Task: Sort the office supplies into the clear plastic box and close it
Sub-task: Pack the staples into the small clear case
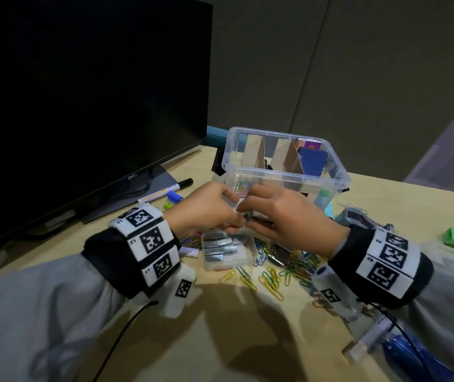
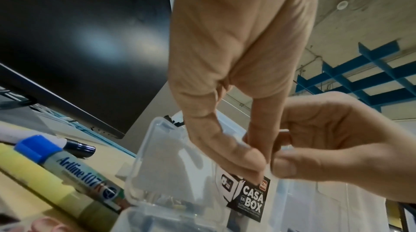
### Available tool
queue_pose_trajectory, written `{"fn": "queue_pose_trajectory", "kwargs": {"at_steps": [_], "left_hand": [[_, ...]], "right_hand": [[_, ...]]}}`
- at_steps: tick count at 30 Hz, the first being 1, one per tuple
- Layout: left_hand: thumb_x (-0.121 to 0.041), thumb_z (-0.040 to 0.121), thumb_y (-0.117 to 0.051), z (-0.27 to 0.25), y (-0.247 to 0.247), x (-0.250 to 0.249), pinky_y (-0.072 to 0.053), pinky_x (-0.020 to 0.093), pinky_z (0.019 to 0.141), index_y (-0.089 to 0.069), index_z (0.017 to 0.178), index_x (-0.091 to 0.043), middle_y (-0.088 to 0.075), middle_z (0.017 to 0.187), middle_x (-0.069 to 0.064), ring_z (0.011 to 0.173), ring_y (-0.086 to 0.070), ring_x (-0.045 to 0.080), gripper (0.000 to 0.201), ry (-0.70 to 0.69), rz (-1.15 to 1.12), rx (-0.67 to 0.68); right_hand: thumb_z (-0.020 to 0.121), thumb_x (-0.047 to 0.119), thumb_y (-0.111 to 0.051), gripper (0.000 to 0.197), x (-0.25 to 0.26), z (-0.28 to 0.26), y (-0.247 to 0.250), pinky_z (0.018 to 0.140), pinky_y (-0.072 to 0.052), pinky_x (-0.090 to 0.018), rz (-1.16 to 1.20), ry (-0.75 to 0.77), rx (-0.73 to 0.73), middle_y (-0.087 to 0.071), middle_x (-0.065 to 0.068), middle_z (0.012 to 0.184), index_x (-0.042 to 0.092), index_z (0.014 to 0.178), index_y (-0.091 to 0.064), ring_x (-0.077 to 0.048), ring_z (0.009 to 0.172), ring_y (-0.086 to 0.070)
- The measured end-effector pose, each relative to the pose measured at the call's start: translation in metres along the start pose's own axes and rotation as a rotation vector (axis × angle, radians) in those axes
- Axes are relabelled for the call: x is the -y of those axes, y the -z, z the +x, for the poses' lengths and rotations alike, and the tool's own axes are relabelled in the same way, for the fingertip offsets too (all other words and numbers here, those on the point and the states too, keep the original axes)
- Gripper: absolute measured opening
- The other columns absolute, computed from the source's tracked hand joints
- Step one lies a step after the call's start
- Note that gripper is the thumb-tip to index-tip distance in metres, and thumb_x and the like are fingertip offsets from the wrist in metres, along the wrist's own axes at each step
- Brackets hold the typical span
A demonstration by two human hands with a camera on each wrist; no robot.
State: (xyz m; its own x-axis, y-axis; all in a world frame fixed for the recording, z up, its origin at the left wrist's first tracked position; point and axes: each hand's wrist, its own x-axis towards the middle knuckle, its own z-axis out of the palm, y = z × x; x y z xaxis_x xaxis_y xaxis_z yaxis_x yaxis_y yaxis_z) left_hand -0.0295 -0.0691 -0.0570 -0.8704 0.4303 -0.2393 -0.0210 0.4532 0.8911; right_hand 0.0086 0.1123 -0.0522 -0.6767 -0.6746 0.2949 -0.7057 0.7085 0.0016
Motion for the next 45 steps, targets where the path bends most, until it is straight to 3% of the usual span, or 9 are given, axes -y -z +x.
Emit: {"fn": "queue_pose_trajectory", "kwargs": {"at_steps": [2, 8, 12, 14, 16, 21, 29, 34, 45], "left_hand": [[-0.003, 0.079, -0.077, 0.0, 0.0, 0.002, -0.048, 0.022, 0.052, -0.052, 0.114, -0.012, -0.071, 0.092, 0.014, 0.072, -0.07, 0.02, 0.044, -0.003, 0.002, 0.004], [0.004, 0.081, -0.071, -0.003, 0.002, 0.016, -0.051, 0.03, 0.063, -0.052, 0.109, -0.011, -0.069, 0.08, 0.011, 0.069, -0.066, 0.02, 0.037, -0.006, -0.02, 0.037], [0.0, 0.081, -0.068, -0.007, 0.002, 0.022, -0.056, 0.037, 0.071, -0.054, 0.096, -0.019, -0.069, 0.089, 0.009, 0.073, -0.067, 0.021, 0.028, -0.053, 0.119, -0.065], [-0.007, 0.081, -0.069, -0.011, 0.006, 0.023, -0.053, 0.031, 0.071, -0.057, 0.09, -0.021, -0.063, 0.09, -0.002, 0.08, -0.063, 0.016, 0.02, -0.127, 0.317, -0.171], [-0.012, 0.083, -0.068, -0.015, 0.01, 0.025, -0.039, 0.021, 0.063, -0.057, 0.093, -0.021, -0.051, 0.093, -0.007, 0.085, -0.052, 0.013, 0.017, -0.191, 0.497, -0.267], [-0.018, 0.085, -0.068, -0.015, 0.018, 0.031, -0.034, 0.023, 0.06, -0.05, 0.113, -0.02, -0.037, 0.111, -0.001, 0.088, -0.052, 0.019, 0.033, -0.148, 0.613, -0.31], [-0.018, 0.084, -0.07, -0.016, 0.02, 0.031, -0.033, 0.023, 0.057, -0.051, 0.111, -0.02, -0.038, 0.109, -0.002, 0.081, -0.048, 0.015, 0.033, -0.12, 0.639, -0.238], [-0.016, 0.084, -0.07, -0.015, 0.02, 0.032, -0.035, 0.027, 0.065, -0.051, 0.107, -0.019, -0.04, 0.107, -0.003, 0.084, -0.047, 0.015, 0.029, -0.143, 0.633, -0.244], [-0.011, 0.085, -0.066, -0.009, 0.021, 0.036, -0.035, 0.024, 0.075, -0.052, 0.098, -0.022, -0.054, 0.113, -0.002, 0.097, -0.044, 0.011, 0.022, -0.193, 0.641, -0.24]], "right_hand": [[0.092, 0.036, -0.051, 0.029, 0.001, 0.004, -0.004, 0.066, -0.053, -0.034, -0.025, 0.013, 0.034, -0.061, -0.002, 0.095, 0.015, 0.103, -0.067, -0.016, 0.084, -0.055], [0.09, 0.037, -0.054, 0.026, 0.006, 0.008, -0.015, 0.066, -0.05, -0.029, -0.037, 0.007, 0.125, -0.059, 0.001, 0.098, 0.018, 0.101, -0.066, -0.013, 0.086, -0.05], [0.088, 0.031, -0.062, 0.018, 0.007, 0.012, -0.019, 0.064, -0.044, -0.025, -0.086, -0.049, 0.193, -0.06, 0.001, 0.091, 0.016, 0.096, -0.068, -0.01, 0.083, -0.044], [0.091, 0.031, -0.059, 0.018, 0.006, 0.013, -0.022, 0.071, -0.05, -0.03, -0.117, -0.105, 0.278, -0.059, 0.003, 0.095, 0.017, 0.097, -0.068, -0.013, 0.09, -0.047], [0.092, 0.031, -0.057, 0.018, 0.005, 0.013, -0.025, 0.076, -0.052, -0.031, -0.135, -0.123, 0.327, -0.058, 0.004, 0.098, 0.018, 0.098, -0.069, -0.014, 0.096, -0.05], [0.094, 0.028, -0.053, 0.022, 0.013, 0.018, -0.027, 0.075, -0.052, -0.031, -0.192, -0.14, 0.417, -0.057, 0.001, 0.103, 0.017, 0.105, -0.067, -0.018, 0.099, -0.052], [0.096, 0.029, -0.05, 0.025, 0.019, 0.019, -0.031, 0.08, -0.053, -0.032, -0.215, -0.198, 0.424, -0.056, 0.0, 0.107, 0.015, 0.115, -0.06, -0.015, 0.095, -0.051], [0.092, 0.022, -0.055, 0.014, 0.014, 0.018, -0.032, 0.072, -0.051, -0.031, -0.182, -0.248, 0.403, -0.054, 0.0, 0.101, 0.015, 0.105, -0.058, -0.016, 0.085, -0.053], [0.088, 0.02, -0.064, 0.008, -0.002, 0.015, -0.038, 0.079, -0.053, -0.035, -0.067, -0.295, 0.367, -0.06, 0.002, 0.101, 0.016, 0.095, -0.067, -0.017, 0.089, -0.059]]}}
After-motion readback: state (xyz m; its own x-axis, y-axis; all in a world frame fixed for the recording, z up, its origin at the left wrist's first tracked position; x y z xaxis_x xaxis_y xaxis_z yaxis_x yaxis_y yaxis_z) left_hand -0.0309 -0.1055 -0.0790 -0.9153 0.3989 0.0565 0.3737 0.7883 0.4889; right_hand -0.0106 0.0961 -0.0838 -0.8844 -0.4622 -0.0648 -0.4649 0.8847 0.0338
